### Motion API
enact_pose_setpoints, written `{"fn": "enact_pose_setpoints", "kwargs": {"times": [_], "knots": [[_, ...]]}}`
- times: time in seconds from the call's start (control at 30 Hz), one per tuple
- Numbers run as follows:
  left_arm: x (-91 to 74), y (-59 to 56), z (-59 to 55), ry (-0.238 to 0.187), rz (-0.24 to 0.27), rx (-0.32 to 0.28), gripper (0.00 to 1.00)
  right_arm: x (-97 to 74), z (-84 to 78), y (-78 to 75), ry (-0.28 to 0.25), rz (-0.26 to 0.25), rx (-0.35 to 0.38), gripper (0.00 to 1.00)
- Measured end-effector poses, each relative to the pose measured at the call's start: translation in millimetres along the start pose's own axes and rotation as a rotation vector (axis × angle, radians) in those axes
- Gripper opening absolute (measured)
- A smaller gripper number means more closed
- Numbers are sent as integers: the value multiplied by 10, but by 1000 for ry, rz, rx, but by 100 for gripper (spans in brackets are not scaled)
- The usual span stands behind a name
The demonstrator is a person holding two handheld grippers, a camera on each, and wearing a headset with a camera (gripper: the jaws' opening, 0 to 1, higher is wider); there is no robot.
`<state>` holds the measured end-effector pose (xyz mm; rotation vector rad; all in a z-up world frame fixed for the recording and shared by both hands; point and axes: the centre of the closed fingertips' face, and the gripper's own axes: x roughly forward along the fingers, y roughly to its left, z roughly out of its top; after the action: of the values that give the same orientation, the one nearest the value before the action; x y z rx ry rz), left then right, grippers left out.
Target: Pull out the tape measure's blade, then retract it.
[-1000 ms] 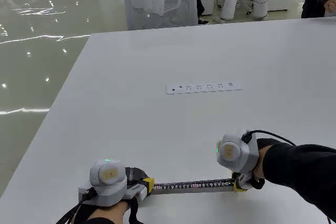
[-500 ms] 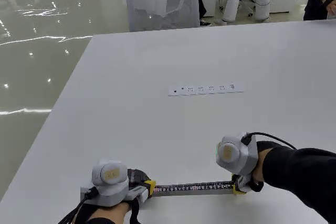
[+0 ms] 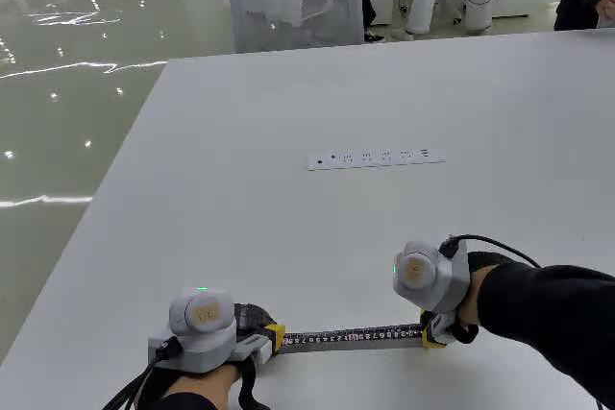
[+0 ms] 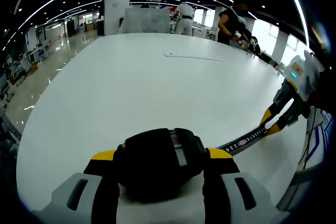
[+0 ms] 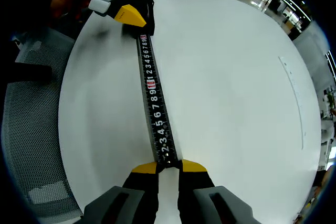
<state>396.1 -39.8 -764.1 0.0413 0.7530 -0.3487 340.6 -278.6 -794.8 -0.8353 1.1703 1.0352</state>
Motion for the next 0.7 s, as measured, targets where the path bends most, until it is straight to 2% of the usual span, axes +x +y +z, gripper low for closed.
{"fn": "enact_pose_setpoints", "kwargs": {"times": [0.3,0.4,0.7], "knots": [[4,2,1,4,1,-1,60,4,28,6,9,-4,-16,8],[4,1,1,4,0,-1,60,8,41,9,13,-4,-42,8],[9,-1,0,3,3,1,60,17,72,13,6,-3,-39,9]]}}
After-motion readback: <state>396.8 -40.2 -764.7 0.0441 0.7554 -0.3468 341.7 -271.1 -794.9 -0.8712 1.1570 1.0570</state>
